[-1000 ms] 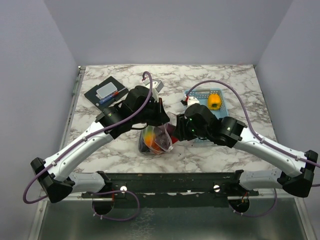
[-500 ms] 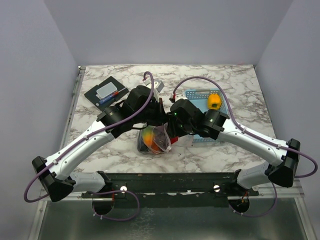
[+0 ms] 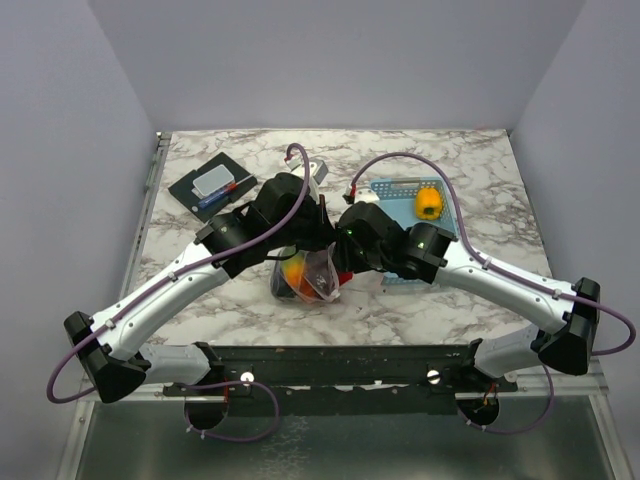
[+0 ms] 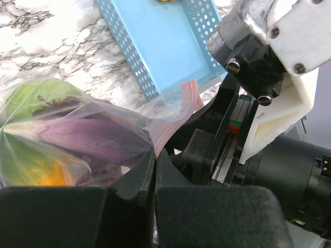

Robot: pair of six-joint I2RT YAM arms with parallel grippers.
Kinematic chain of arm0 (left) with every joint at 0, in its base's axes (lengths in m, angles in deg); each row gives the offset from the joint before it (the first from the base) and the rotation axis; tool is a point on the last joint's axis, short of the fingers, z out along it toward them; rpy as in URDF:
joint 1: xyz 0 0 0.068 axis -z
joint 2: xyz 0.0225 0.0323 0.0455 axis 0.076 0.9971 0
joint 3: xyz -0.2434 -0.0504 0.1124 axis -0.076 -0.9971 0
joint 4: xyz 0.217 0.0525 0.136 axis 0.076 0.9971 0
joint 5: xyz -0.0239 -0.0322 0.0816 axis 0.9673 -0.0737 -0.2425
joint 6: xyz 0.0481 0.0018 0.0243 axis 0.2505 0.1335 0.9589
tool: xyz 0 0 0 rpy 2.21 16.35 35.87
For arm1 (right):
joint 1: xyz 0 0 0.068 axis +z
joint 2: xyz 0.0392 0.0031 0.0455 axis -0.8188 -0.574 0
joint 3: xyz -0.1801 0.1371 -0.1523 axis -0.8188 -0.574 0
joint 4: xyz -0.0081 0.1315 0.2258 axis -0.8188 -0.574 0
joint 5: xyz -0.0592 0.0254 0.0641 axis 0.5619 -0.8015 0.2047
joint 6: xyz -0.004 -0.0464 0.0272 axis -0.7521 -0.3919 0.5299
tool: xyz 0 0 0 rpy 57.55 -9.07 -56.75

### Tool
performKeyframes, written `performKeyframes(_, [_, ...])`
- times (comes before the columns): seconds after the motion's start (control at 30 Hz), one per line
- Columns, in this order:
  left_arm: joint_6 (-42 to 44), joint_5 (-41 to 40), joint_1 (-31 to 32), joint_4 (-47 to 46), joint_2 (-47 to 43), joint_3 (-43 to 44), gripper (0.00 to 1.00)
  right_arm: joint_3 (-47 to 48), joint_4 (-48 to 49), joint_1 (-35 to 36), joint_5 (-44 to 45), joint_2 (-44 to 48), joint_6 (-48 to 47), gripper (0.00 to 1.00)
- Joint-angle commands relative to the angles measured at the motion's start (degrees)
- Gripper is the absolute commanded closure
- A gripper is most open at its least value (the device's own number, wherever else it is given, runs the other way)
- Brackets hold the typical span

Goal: Place the food in the zip-top bag and seal the zipper
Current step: Place the fake vegetable in the zipper food storage bag.

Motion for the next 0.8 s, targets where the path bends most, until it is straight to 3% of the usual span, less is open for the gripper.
performKeyframes(0.0, [-2.0, 4.6, 2.5, -2.7, -1.7, 0.9, 1.00, 0.1, 4.3, -0.1, 5.8, -1.3, 2.3, 0.72])
performKeyframes(0.23, [-1.7, 3.6, 2.5, -2.5, -2.6, 0.9, 1.00, -4.8, 3.9, -0.1, 4.8, 0.3, 3.0, 0.80])
performKeyframes(0.5, [-1.8, 3.2, 2.5, -2.3, -2.3, 1.6, 1.00, -9.3, 5.9, -0.1, 3.9, 4.2, 3.3, 0.80])
performKeyframes(0.67, [-2.2, 4.1, 2.5, -2.3, -2.0, 1.7, 1.00, -9.8, 8.2, -0.1, 5.3, 4.2, 3.6, 0.72])
performKeyframes(0.77, [-2.4, 4.3, 2.5, -2.3, -2.2, 1.7, 1.00, -8.3, 8.2, -0.1, 6.2, 3.1, 3.0, 0.61])
